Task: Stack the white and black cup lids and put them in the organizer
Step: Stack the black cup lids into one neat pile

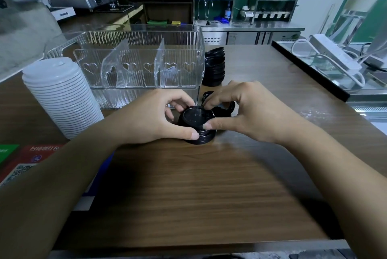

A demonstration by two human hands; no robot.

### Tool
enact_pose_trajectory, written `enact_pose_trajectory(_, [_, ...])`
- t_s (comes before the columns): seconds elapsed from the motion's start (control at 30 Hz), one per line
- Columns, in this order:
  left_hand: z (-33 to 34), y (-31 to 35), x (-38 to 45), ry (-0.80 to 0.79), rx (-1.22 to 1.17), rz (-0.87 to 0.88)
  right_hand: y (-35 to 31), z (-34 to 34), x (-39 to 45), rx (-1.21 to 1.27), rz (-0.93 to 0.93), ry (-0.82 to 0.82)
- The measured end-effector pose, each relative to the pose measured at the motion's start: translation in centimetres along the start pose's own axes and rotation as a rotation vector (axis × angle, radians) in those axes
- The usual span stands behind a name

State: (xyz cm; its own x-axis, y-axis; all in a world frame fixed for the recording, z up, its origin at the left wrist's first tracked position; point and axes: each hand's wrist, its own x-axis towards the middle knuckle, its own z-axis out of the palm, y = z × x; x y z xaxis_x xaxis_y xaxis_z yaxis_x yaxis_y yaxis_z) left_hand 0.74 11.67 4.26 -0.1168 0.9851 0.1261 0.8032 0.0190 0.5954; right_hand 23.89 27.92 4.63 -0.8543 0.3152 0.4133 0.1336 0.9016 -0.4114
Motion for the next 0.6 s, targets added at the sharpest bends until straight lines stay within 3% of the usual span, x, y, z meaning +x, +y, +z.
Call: enact_pose_trajectory(0.6, [0.47,-0.77,0.34,-0.071,-0.046,-0.042,-0.16,-0.19,-0.02,0.040,0.057,-0.071])
